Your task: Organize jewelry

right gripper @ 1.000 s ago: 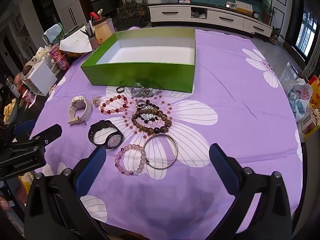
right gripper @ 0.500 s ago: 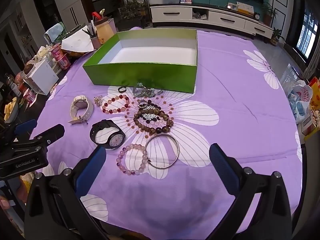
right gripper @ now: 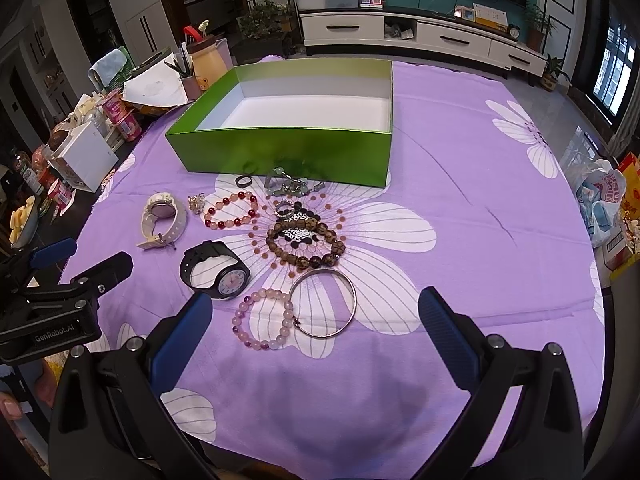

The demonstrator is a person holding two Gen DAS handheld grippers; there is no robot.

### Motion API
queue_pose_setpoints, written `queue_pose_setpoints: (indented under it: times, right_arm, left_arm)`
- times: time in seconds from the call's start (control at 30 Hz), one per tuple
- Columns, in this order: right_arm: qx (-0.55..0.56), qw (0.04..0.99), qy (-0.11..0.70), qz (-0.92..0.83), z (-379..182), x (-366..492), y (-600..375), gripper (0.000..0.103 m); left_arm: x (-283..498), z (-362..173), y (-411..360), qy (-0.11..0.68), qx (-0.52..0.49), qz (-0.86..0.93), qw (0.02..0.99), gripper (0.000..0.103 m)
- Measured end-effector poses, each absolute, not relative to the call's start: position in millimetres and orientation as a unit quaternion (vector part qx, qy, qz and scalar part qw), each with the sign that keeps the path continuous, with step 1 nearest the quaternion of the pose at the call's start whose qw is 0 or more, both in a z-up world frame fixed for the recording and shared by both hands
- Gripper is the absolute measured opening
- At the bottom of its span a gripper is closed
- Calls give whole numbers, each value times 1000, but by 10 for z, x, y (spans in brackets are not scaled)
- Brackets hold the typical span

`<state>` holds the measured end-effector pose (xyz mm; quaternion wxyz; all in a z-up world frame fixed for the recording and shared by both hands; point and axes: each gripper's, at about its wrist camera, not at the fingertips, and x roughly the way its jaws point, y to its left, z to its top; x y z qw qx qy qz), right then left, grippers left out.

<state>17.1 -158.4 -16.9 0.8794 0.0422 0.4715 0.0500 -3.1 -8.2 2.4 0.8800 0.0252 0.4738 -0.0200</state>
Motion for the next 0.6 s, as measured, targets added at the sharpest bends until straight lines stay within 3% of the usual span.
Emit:
queue_pose_setpoints:
  times: [0.6]
  right_arm:
    - [42,882,467,50,-137,163,-1592,102]
  left_arm:
    - [-30,23,-46,474,19,-18,880,101]
